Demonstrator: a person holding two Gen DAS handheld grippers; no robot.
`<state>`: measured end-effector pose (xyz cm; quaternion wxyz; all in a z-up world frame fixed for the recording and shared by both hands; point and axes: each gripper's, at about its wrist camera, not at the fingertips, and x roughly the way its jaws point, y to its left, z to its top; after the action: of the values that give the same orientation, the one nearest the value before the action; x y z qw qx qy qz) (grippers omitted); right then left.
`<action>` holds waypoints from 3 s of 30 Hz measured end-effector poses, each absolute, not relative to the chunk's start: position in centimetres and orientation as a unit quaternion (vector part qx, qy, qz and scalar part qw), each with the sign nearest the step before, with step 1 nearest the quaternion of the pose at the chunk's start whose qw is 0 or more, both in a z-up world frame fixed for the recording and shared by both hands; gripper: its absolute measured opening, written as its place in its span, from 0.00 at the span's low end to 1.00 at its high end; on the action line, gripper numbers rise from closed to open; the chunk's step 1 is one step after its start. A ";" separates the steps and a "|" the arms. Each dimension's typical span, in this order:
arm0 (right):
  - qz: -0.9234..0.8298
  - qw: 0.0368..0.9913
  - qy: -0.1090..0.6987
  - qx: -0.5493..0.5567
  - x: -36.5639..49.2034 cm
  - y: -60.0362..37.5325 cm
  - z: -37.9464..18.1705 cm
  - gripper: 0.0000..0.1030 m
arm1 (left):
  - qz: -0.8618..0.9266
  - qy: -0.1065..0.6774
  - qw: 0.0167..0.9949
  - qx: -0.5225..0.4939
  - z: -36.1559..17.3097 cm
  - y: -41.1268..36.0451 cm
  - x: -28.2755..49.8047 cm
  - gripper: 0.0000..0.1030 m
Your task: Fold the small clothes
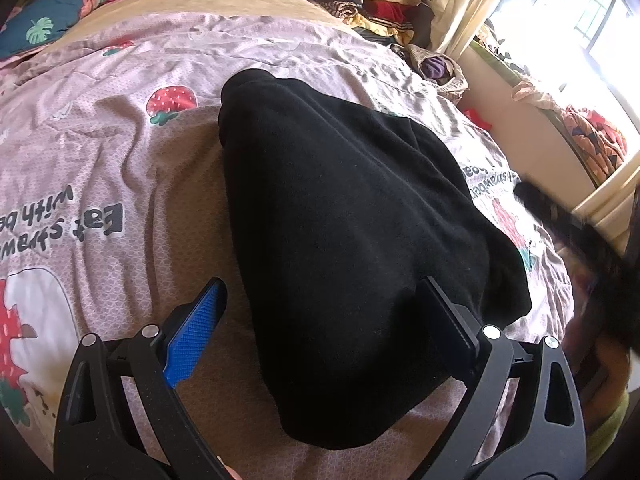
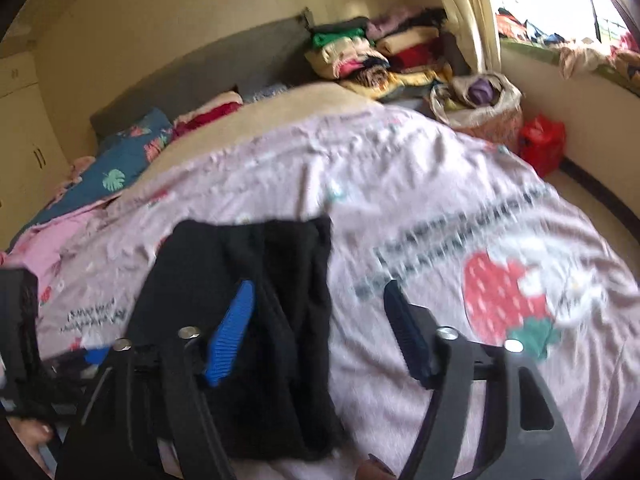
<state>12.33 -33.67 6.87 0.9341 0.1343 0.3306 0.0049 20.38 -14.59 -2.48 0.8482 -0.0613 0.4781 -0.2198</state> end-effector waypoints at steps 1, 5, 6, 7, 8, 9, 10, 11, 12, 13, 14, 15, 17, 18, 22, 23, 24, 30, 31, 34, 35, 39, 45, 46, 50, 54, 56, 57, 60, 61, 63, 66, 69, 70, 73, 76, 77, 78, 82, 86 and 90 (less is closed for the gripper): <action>0.004 0.933 0.335 0.128 13.3 -33.5 7.1 0.36 | -0.218 0.478 0.848 -0.062 -2.6 -14.6 20.4 0.86; -0.002 0.913 0.391 0.121 17.7 -32.3 5.1 0.34 | -0.215 0.478 0.849 -0.062 -2.8 -14.8 20.3 0.86; -0.001 0.908 0.402 0.118 18.5 -32.0 4.5 0.34 | -0.215 0.477 0.850 -0.061 -2.8 -14.8 20.2 0.86; -0.003 0.904 0.412 0.112 19.3 -31.7 3.8 0.34 | -0.215 0.478 0.850 -0.059 -2.8 -14.8 20.2 0.86; -0.007 0.901 0.421 0.104 20.1 -31.5 3.2 0.34 | -0.215 0.477 0.850 -0.058 -2.8 -14.9 20.2 0.86; -0.004 0.901 0.422 0.100 20.4 -31.3 2.7 0.23 | -0.214 0.476 0.851 -0.054 -2.8 -15.0 20.1 0.86; 0.001 0.903 0.419 0.096 20.5 -31.2 2.5 0.09 | -0.214 0.475 0.852 -0.052 -2.7 -15.0 20.1 0.86; 0.003 0.909 0.408 0.091 20.2 -31.2 2.7 0.09 | -0.214 0.473 0.853 -0.048 -2.7 -15.1 20.0 0.86; 0.006 0.915 0.394 0.090 19.8 -31.4 3.2 0.08 | -0.215 0.473 0.853 -0.049 -2.7 -15.0 20.1 0.86; 0.006 0.923 0.373 0.092 19.3 -31.7 4.0 0.08 | -0.216 0.473 0.853 -0.052 -2.6 -15.0 20.2 0.86; 0.004 0.927 0.364 0.092 19.1 -32.0 4.4 0.08 | -0.217 0.473 0.852 -0.055 -2.7 -14.9 20.3 0.86; 0.000 0.928 0.362 0.086 19.1 -32.0 4.5 0.08 | -0.219 0.473 0.852 -0.057 -2.7 -14.9 20.4 0.86; -0.012 0.925 0.373 0.071 19.4 -31.8 3.7 0.08 | -0.221 0.474 0.851 -0.058 -2.7 -15.0 20.4 0.86; -0.018 0.920 0.385 0.063 19.8 -31.7 2.9 0.08 | -0.221 0.474 0.850 -0.057 -2.7 -15.0 20.4 0.86; -0.025 0.914 0.401 0.057 20.0 -31.8 2.0 0.11 | -0.221 0.475 0.850 -0.052 -2.7 -15.2 20.4 0.86; -0.028 0.915 0.397 0.059 19.7 -31.9 2.1 0.14 | -0.221 0.475 0.850 -0.051 -2.7 -15.2 20.4 0.86; -0.032 0.917 0.394 0.059 19.5 -32.0 2.2 0.23 | -0.220 0.475 0.851 -0.051 -2.7 -15.2 20.4 0.86; -0.038 0.929 0.361 0.070 16.8 -32.6 3.8 0.63 | -0.216 0.475 0.852 -0.051 -2.1 -14.8 20.1 0.86; -0.038 0.932 0.354 0.069 15.9 -32.6 4.3 0.72 | -0.217 0.474 0.852 -0.051 -1.9 -14.7 20.0 0.86; -0.046 0.940 0.333 0.064 13.7 -32.5 5.6 0.87 | -0.217 0.471 0.854 -0.047 -1.1 -14.6 19.5 0.92; -0.048 0.942 0.327 0.064 13.1 -32.4 6.1 0.88 | -0.216 0.469 0.855 -0.045 -0.8 -14.4 19.2 0.91; -0.045 0.952 0.290 0.087 9.7 -32.8 8.2 0.94 | -0.216 0.460 0.861 -0.038 0.5 -13.9 18.2 0.91; -0.029 0.957 0.273 0.097 4.6 -32.4 9.4 0.96 | -0.211 0.436 0.874 -0.032 2.1 -12.3 15.9 0.91; -0.028 0.957 0.275 0.092 3.8 -32.0 9.3 0.96 | -0.209 0.432 0.877 -0.031 2.3 -12.1 15.6 0.91; -0.025 0.957 0.282 0.067 1.3 -30.6 9.1 0.96 | -0.203 0.416 0.886 -0.025 2.8 -10.7 13.7 0.91; -0.014 0.959 0.275 0.065 -1.2 -29.1 8.6 0.96 | -0.200 0.403 0.893 -0.024 2.8 -9.4 11.7 0.91; -0.006 0.959 0.274 0.067 -2.4 -28.3 8.3 0.96 | -0.201 0.397 0.895 -0.024 2.7 -8.8 10.7 0.91; -0.001 0.960 0.273 0.066 -2.9 -28.0 8.2 0.96 | -0.199 0.394 0.897 -0.024 2.6 -8.4 10.0 0.91; -0.001 0.962 0.265 0.064 -4.3 -27.3 7.9 0.96 | -0.195 0.388 0.900 -0.025 2.1 -7.5 8.8 0.91; 0.002 0.963 0.262 0.066 -4.6 -27.2 7.8 0.96 | -0.195 0.387 0.901 -0.027 2.0 -7.2 8.5 0.91; 0.006 0.964 0.258 0.070 -5.5 -26.9 7.7 0.96 | -0.197 0.384 0.901 -0.027 1.7 -6.6 7.7 0.91; 0.009 0.963 0.260 0.075 -6.7 -26.4 7.3 0.96 | -0.191 0.381 0.904 -0.032 1.3 -5.9 6.8 0.91; 0.001 0.956 0.285 0.073 -7.3 -25.6 6.1 0.96 | -0.195 0.382 0.902 -0.043 0.8 -5.4 5.9 0.91; -0.002 0.954 0.291 0.071 -7.5 -25.5 5.9 0.96 | -0.197 0.383 0.901 -0.045 0.6 -5.4 5.8 0.91; -0.015 0.948 0.311 0.059 -8.1 -24.7 4.8 0.96 | -0.199 0.389 0.898 -0.049 0.1 -5.3 5.7 0.91; -0.017 0.947 0.314 0.058 -8.5 -24.6 4.5 0.96 | -0.201 0.394 0.896 -0.050 -0.2 -5.3 5.6 0.91; -0.018 0.947 0.316 0.059 -8.5 -24.7 4.4 0.96 | -0.197 0.394 0.896 -0.050 -0.3 -5.2 5.6 0.91; -0.022 0.946 0.318 0.060 -8.5 -24.7 4.3 0.96 | -0.194 0.395 0.897 -0.049 -0.4 -5.2 5.6 0.91; -0.026 0.943 0.326 0.056 -8.4 -24.6 4.0 0.96 | -0.188 0.406 0.893 -0.045 -0.8 -5.2 5.8 0.91; -0.026 0.941 0.333 0.052 -8.0 -24.6 4.0 0.96 | -0.178 0.409 0.894 -0.032 -1.0 -5.4 5.8 0.91; -0.026 0.941 0.333 0.052 -7.8 -24.7 4.1 0.96 | -0.178 0.411 0.893 -0.033 -1.1 -5.3 5.8 0.91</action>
<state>-7.78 -24.65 4.09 0.9411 0.0522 0.3329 -0.0261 5.78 -5.26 -1.08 0.8934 -0.0333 0.4110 -0.1781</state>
